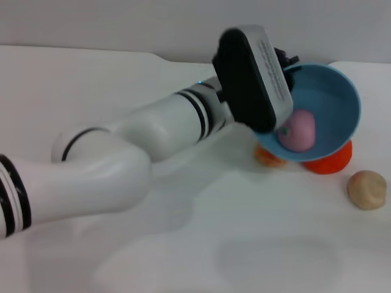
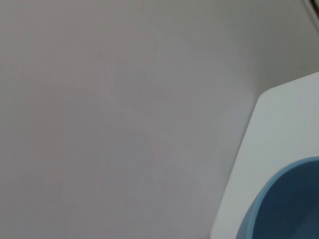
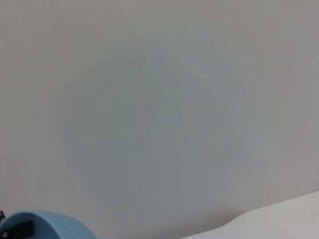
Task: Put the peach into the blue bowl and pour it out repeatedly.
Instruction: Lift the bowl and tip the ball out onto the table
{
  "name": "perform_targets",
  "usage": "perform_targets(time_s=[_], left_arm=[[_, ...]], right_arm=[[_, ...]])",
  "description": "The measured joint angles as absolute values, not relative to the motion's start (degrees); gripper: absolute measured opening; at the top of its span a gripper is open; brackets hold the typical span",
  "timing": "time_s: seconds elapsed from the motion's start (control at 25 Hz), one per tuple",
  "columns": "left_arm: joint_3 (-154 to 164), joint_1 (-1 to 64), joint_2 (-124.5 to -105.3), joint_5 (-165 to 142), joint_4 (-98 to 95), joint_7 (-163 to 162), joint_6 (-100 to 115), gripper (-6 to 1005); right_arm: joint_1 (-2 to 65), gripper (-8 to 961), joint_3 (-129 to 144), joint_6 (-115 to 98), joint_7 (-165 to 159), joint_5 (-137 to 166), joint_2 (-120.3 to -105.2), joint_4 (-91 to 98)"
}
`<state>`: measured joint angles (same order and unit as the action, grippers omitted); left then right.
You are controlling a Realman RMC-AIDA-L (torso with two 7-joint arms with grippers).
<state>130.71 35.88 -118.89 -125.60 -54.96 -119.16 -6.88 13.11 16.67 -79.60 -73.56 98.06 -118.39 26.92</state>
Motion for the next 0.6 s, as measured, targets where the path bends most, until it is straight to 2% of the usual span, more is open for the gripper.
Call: perform_targets(time_s=[0.6], left_arm=[[143.9,33.0,-119.09,-126.4,-54.5,-94.0,-21.8,-1]], right_arm=[[15.9,793,17.1,-77.6,-73.7,98.5,-118.39,25.1]])
